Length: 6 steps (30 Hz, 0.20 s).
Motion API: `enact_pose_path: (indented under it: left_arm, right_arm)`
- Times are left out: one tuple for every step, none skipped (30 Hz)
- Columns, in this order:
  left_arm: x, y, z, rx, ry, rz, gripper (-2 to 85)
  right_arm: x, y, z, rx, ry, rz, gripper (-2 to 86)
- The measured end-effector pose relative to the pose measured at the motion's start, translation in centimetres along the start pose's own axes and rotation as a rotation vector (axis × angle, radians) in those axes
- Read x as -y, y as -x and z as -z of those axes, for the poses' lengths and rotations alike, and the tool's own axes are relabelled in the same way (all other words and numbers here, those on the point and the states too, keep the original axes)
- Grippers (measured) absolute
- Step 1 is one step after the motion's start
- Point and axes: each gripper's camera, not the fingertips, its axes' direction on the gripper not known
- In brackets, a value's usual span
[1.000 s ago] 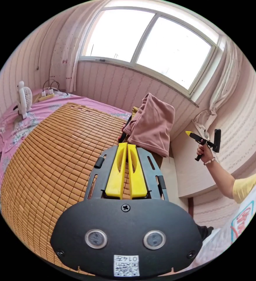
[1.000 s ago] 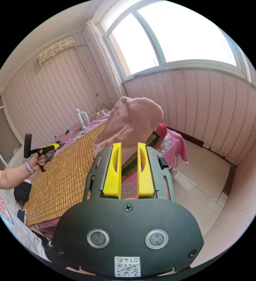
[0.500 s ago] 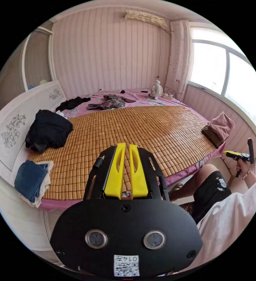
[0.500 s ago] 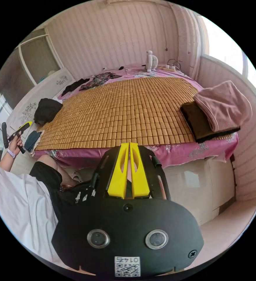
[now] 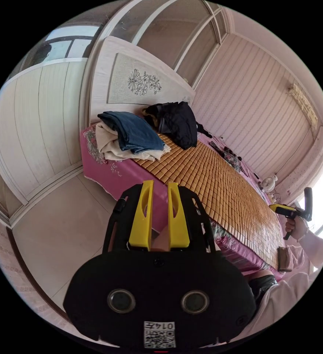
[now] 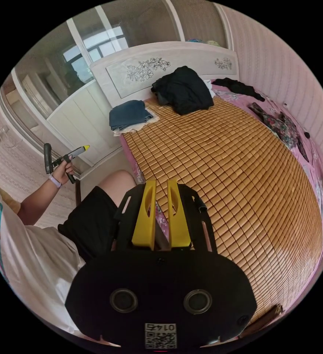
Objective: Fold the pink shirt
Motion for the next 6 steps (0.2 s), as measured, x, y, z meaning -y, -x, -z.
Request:
enact_pose_path:
  left_arm:
    - [1.6, 2.0, 0.2, -0.018, -0.021, 0.035, 6.3]
    - [3.4, 3.7, 0.3, -0.038, -0.046, 0.055, 6.8]
    - [4.3, 4.5, 0.3, -0.046, -0.06, 0.063, 7.1]
    - [6.2, 5.9, 0.2, -0.049, -0.082, 0.072, 7.6]
    - [8.0, 7.1, -0.1, -0.033, -0.101, 0.08, 8.2]
    - [8.9, 7.7, -0.3, -0.019, -0.11, 0.086, 8.4]
  right_arm:
    - [1.8, 0.2, -0.9, 0.017, 0.008, 0.022, 6.3]
    - [5.3, 0.3, -2.6, 0.046, 0.014, 0.045, 7.1]
    - [8.7, 0.2, -4.4, 0.069, 0.01, 0.039, 8.4]
    - [10.3, 0.1, -5.4, 0.078, 0.014, 0.031, 9.0]
    - [13.4, -0.1, -7.6, 0.099, 0.054, 0.02, 10.3]
    - [16.3, -0.1, -9.9, 0.132, 0.116, 0.047, 11.5]
